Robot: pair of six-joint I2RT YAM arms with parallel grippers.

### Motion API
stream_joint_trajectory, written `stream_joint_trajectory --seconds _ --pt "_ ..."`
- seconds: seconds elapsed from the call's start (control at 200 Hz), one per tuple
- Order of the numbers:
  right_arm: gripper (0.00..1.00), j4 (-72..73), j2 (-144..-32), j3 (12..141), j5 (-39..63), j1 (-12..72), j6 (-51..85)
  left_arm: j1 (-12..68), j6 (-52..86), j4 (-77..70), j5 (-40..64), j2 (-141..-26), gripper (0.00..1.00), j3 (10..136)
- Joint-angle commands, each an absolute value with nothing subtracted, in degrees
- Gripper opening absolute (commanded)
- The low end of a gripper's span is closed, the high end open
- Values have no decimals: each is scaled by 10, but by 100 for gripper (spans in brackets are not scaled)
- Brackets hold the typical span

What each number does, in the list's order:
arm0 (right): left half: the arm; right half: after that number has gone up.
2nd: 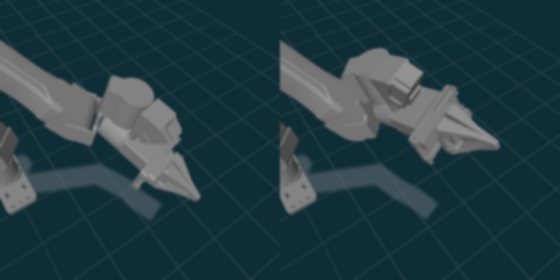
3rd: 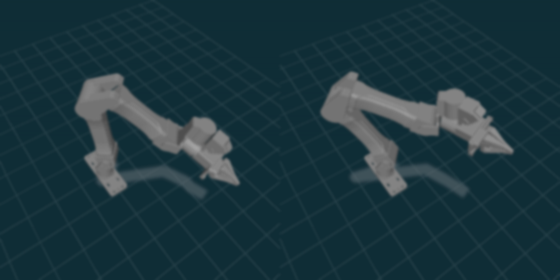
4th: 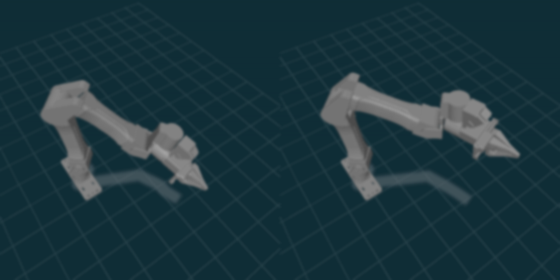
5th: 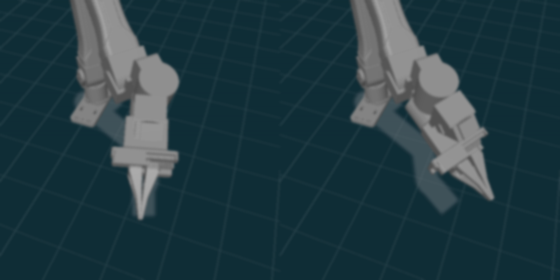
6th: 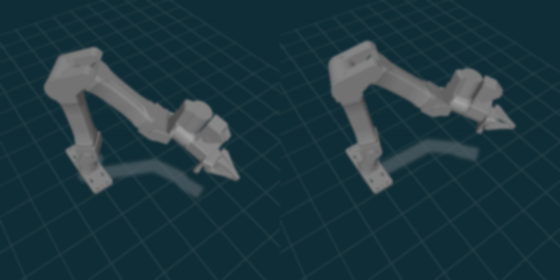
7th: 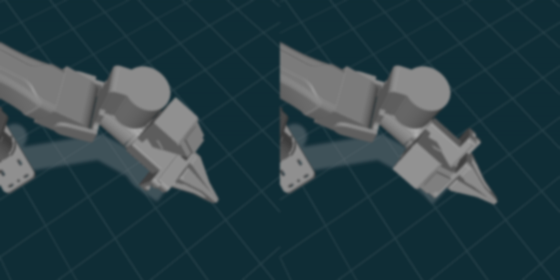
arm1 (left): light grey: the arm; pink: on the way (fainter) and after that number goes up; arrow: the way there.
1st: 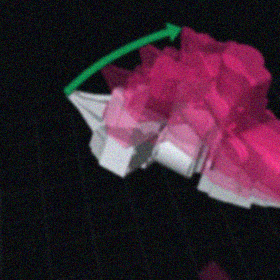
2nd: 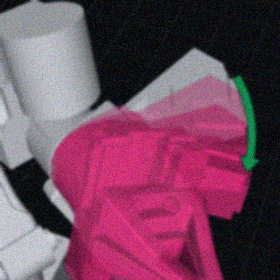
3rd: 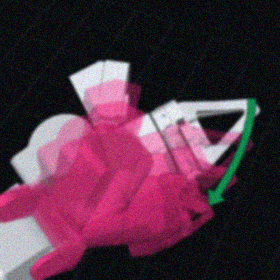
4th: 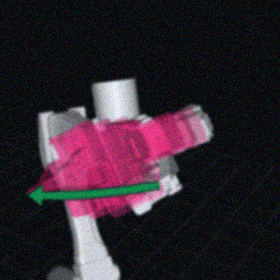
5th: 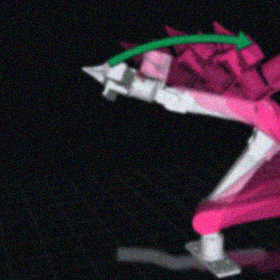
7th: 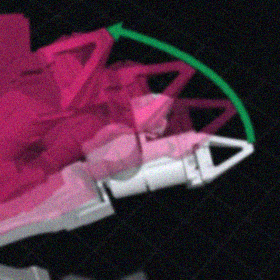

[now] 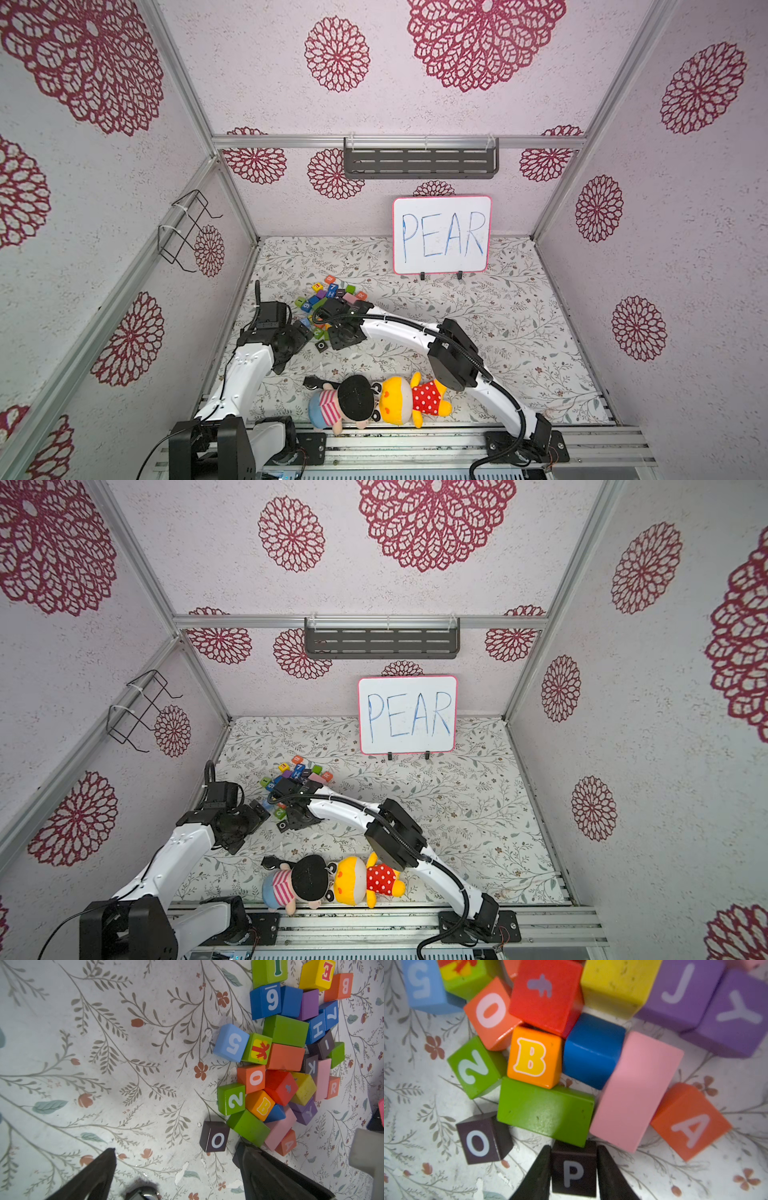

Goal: Spell the uppercase word “pear” with letter blocks
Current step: Pick up the letter block from the center of the board, then place the letter block at the center of the board.

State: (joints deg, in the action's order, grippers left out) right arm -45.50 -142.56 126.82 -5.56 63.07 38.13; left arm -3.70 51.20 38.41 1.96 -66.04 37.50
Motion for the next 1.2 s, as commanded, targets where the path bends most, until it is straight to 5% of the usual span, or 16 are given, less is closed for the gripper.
stream_joint_trajectory --seconds 0.0,0.375,0.711,1.196 --pt "33 -494 -1420 1284 -83 634 376 -40 512 374 23 -666 98 376" --pt "27 -458 -1348 1206 -122 629 388 -23 519 337 71 -674 98 391" --pt "26 -346 -1192 980 -145 549 439 75 504 287 67 -764 98 500" --pt "27 -304 -1217 944 -157 428 431 116 471 265 91 -888 98 609"
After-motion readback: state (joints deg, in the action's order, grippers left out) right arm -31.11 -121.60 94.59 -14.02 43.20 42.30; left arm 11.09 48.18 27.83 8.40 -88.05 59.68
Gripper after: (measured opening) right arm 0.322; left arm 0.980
